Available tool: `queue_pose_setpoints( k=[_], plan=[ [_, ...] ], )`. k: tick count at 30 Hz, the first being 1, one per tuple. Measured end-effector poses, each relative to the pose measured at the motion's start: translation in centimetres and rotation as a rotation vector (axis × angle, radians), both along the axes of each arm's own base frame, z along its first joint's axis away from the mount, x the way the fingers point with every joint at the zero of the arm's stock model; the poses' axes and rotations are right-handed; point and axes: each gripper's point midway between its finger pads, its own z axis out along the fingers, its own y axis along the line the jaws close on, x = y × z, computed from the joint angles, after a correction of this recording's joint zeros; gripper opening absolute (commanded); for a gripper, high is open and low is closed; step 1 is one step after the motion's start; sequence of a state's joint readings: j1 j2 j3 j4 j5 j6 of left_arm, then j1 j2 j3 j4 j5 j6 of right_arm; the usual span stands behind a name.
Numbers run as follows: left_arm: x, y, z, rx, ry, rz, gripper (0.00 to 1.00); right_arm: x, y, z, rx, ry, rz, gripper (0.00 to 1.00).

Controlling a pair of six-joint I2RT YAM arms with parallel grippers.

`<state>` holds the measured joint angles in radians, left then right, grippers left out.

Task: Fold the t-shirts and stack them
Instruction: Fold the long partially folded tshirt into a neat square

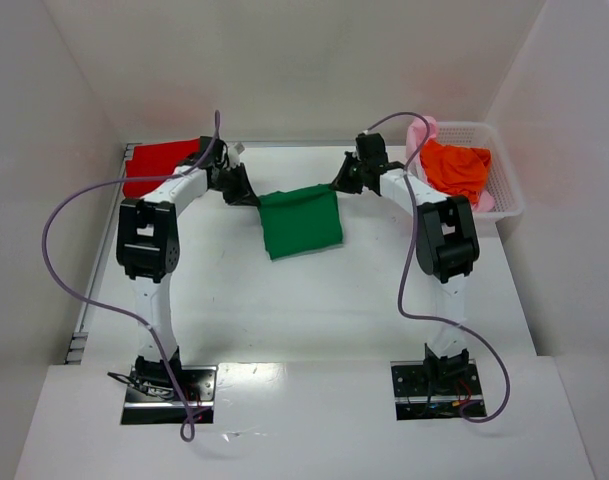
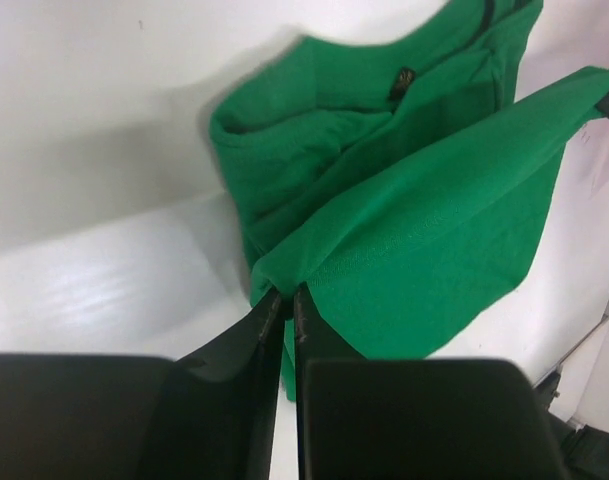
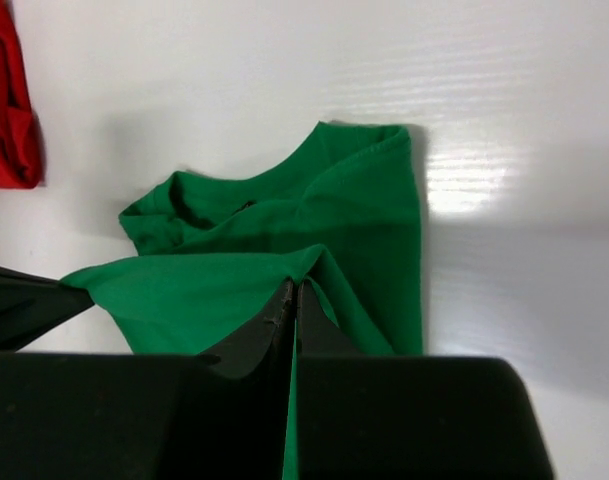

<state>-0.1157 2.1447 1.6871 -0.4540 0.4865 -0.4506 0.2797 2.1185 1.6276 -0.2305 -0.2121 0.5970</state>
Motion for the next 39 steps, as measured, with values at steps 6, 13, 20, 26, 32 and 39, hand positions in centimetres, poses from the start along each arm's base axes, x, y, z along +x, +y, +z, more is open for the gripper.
queue_pose_setpoints(
  k=[6, 13, 20, 26, 32, 39],
  plan=[
    [2.3, 0.2, -0.8, -0.009, -0.020, 0.005, 0.20, 1.9, -1.0, -1.1, -0.001, -0.002, -0.015, 0.01],
    [3.6, 0.5, -1.1, -0.017, -0.030, 0.013, 0.28, 3.1, -2.1, -1.5, -0.006, -0.008, -0.040, 0.03],
    [5.2, 0.0, 1.2, -0.044, -0.103, -0.003, 0.54, 3.6, -2.7, -1.4, -0.022, -0.020, -0.057, 0.37],
    [5.6, -0.2, 1.2, -0.050, -0.114, -0.006, 0.57, 4.2, -3.6, -1.3, -0.028, -0.028, -0.072, 0.43],
    [6.1, -0.1, 0.4, -0.038, -0.111, 0.012, 0.40, 3.9, -4.4, -2.0, -0.050, -0.025, -0.078, 0.44],
    [6.8, -1.1, -1.0, -0.039, -0.110, 0.032, 0.48, 1.4, -4.4, -4.4, -0.047, 0.035, -0.049, 0.43]
  ],
)
